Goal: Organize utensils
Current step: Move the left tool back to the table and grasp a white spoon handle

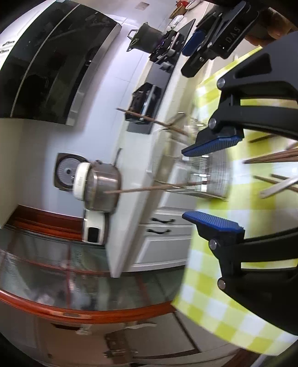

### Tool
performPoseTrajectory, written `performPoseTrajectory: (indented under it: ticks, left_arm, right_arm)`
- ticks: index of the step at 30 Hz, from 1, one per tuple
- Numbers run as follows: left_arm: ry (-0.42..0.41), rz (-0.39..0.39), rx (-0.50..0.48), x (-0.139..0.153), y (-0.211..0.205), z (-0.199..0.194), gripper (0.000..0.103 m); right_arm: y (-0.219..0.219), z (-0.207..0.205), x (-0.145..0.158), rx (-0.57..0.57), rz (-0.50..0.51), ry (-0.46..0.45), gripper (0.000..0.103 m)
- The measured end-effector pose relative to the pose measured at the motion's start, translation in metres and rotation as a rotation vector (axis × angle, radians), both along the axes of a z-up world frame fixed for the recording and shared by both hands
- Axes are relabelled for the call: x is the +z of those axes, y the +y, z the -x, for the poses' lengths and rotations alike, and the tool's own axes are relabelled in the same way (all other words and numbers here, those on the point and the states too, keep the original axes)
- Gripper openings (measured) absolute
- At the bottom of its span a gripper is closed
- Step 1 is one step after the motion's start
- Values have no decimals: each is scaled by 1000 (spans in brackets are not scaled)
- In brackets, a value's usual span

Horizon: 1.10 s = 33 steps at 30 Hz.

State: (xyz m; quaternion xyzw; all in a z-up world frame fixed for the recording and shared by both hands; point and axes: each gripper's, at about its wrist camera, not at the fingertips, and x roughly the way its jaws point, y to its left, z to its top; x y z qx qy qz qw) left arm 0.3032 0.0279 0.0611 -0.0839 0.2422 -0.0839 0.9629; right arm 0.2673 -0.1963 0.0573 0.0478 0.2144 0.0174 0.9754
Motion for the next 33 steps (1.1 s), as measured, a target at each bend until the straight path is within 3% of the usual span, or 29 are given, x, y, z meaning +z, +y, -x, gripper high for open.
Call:
performPoseTrajectory:
  ticks: [12, 17, 24, 33]
  left_arm:
    - [193, 73, 8, -72, 16, 47, 48]
    - [289, 94, -27, -101, 11, 46, 47]
    - [370, 108, -59, -128, 6, 28, 35]
    - [462, 135, -75, -156, -5, 0, 27]
  right_arm:
    - [-11, 39, -92, -3, -31, 277, 76]
    - [6, 50, -117, 81, -72, 369, 76]
    - [35, 60, -125, 159, -30, 391, 76]
    - [33, 60, -126, 168, -32, 407, 76]
